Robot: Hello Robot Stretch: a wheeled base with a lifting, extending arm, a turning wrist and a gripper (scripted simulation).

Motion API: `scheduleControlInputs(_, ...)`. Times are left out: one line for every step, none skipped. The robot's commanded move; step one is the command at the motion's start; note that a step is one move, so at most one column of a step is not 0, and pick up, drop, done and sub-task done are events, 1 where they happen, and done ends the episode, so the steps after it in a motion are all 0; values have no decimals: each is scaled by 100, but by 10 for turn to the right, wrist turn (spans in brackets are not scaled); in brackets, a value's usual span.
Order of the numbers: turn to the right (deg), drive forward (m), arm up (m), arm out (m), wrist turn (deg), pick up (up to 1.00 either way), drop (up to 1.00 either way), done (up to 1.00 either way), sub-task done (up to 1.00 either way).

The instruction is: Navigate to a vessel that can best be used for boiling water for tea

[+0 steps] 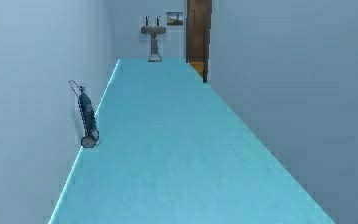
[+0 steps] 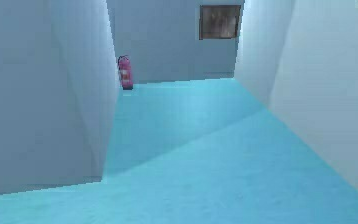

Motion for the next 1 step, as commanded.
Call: scheduleControlInputs(0, 100, 0, 0, 0, 0, 0, 0, 0)
